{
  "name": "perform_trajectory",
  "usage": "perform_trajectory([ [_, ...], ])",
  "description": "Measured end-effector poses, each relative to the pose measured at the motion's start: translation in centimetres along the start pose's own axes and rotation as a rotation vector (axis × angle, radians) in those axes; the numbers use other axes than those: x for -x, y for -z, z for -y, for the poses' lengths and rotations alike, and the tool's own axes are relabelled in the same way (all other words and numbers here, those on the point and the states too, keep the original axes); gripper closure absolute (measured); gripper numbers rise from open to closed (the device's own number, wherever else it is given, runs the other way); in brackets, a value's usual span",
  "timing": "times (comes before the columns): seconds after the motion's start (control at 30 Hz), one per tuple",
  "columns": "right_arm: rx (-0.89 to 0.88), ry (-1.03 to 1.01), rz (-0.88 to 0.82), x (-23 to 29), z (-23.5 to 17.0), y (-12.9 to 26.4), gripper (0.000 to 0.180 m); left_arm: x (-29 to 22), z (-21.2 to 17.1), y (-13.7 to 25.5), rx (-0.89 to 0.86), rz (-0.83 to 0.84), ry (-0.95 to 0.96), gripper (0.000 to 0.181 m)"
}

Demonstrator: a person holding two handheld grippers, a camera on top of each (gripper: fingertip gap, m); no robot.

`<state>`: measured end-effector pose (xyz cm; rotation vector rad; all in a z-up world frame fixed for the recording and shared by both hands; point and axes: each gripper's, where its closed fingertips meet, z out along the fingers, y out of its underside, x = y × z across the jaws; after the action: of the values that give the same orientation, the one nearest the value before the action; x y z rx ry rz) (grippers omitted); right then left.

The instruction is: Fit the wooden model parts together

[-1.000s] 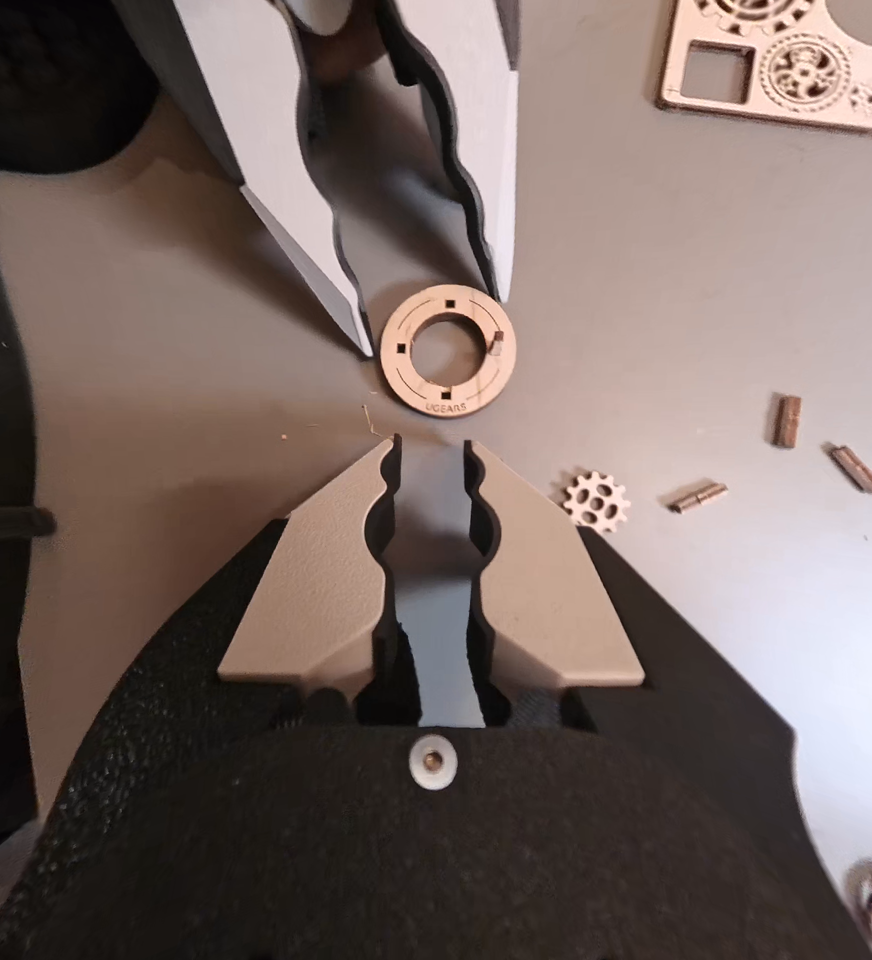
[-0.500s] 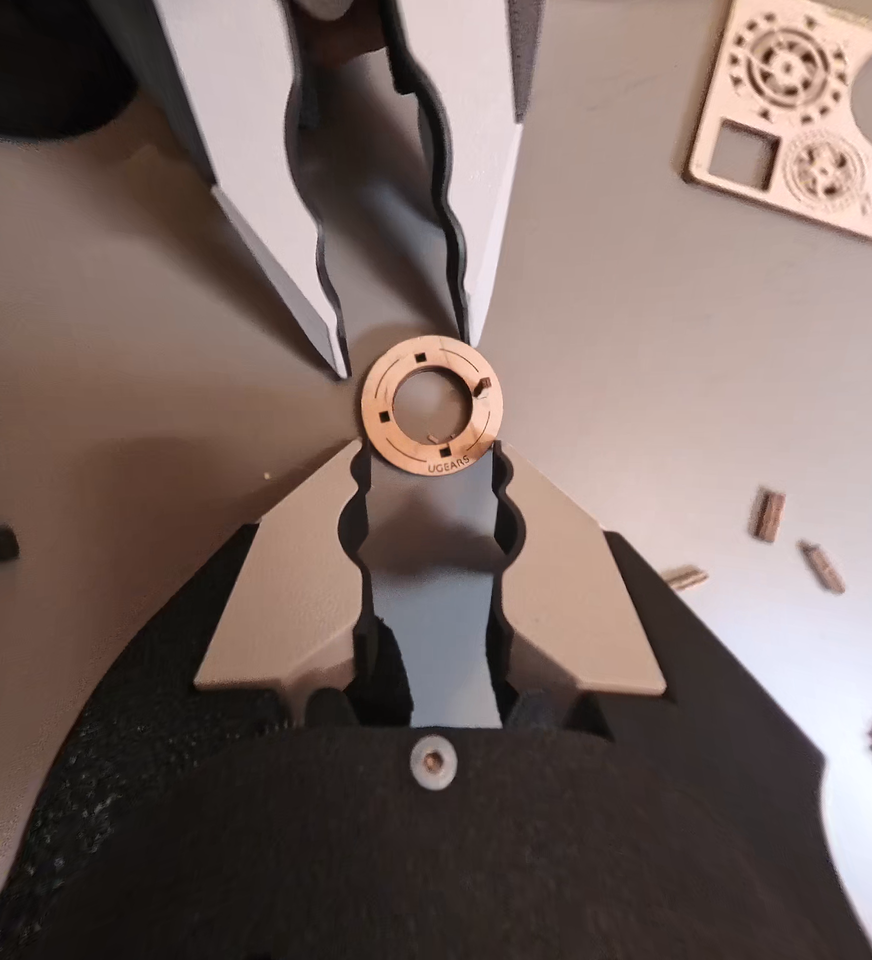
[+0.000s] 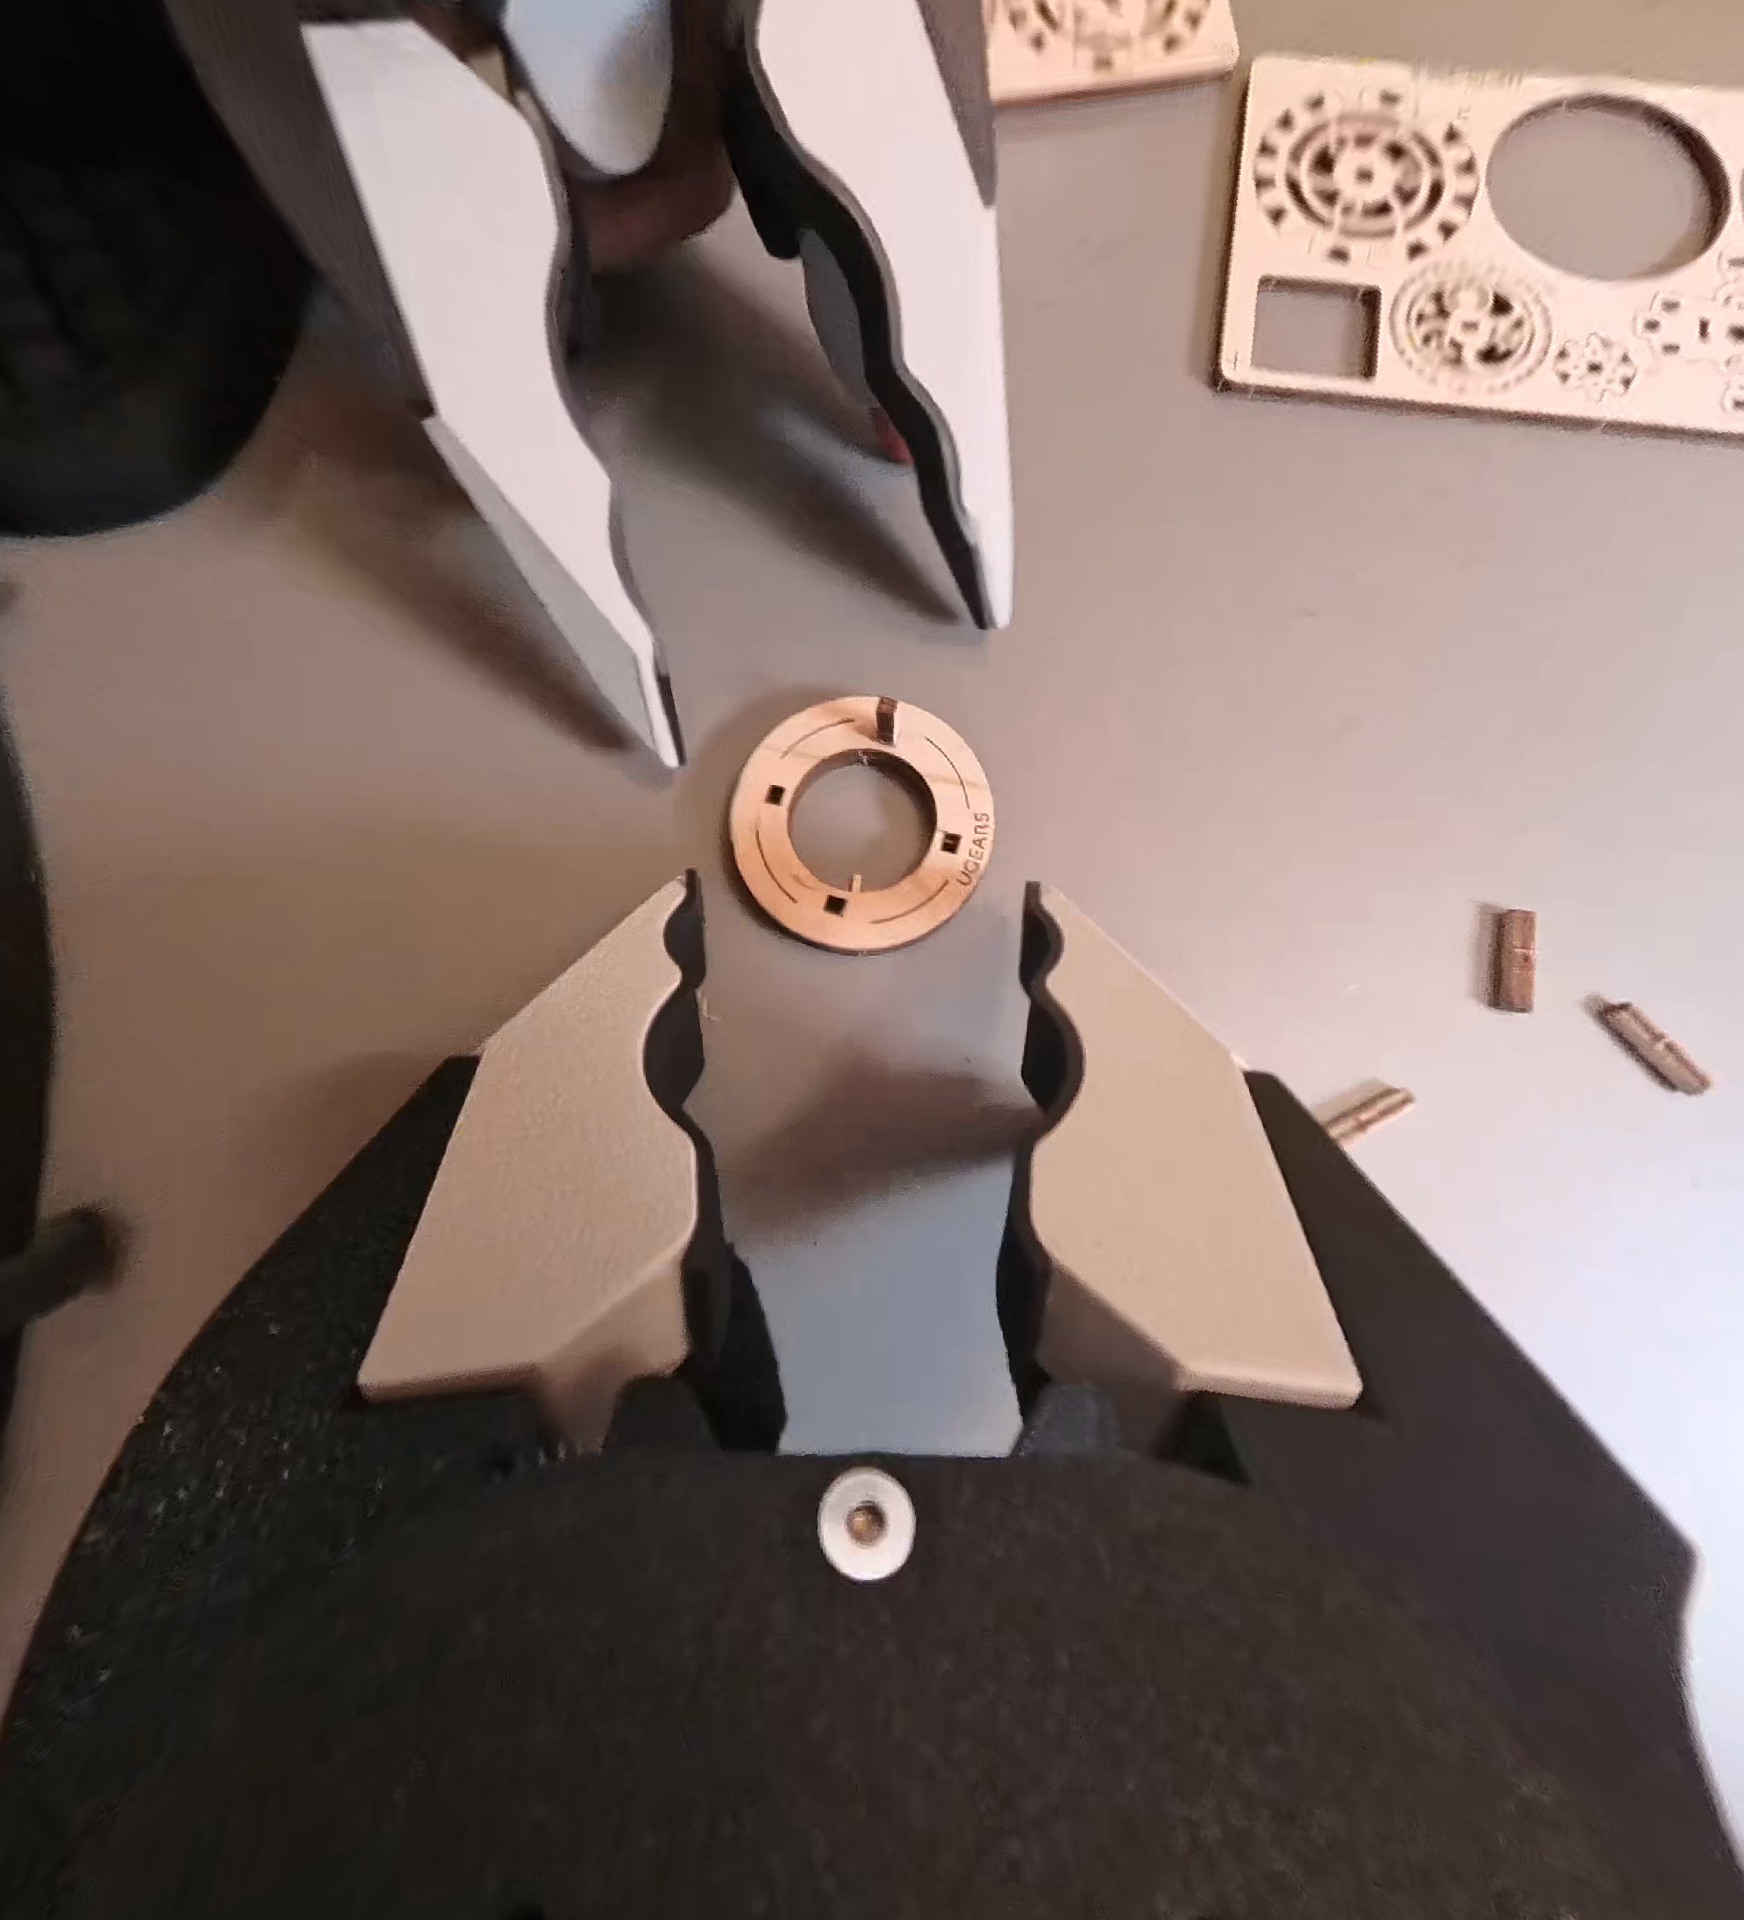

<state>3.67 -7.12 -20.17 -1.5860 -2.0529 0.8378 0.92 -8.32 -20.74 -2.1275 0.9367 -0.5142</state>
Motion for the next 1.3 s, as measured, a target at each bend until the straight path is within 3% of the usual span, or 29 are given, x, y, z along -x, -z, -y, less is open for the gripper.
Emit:
perform_trajectory([
  [0.13,0.063,0.022,-0.019,0.1,0.0,-0.9,0.122,0.1,0.5,-1.0,0.024,-0.024,-0.079,0.104],
  [0.23,0.105,0.102,-0.027,-0.3,-0.1,-1.2,0.131,-0.5,0.4,-1.0,0.025,-0.056,-0.095,0.114],
  [0.43,0.083,0.295,0.115,-0.7,-0.1,-1.0,0.128,-1.4,0.1,0.0,-0.008,-0.097,-0.058,0.129],
  [0.53,0.077,0.291,0.117,-0.9,-0.1,-0.4,0.122,-1.3,0.0,0.2,-0.008,-0.084,-0.078,0.128],
  [0.7,0.072,0.229,0.073,-0.4,-0.3,-0.7,0.123,-0.2,0.2,-0.7,0.007,-0.065,-0.133,0.111],
  [0.93,0.077,0.255,0.080,-0.1,-0.1,-1.1,0.133,-0.7,0.8,-1.3,0.002,-0.085,-0.182,0.129],
  [1.3,0.050,0.275,0.105,-0.4,-0.2,-1.0,0.128,-0.7,0.7,-1.2,-0.003,-0.027,-0.153,0.131],
])
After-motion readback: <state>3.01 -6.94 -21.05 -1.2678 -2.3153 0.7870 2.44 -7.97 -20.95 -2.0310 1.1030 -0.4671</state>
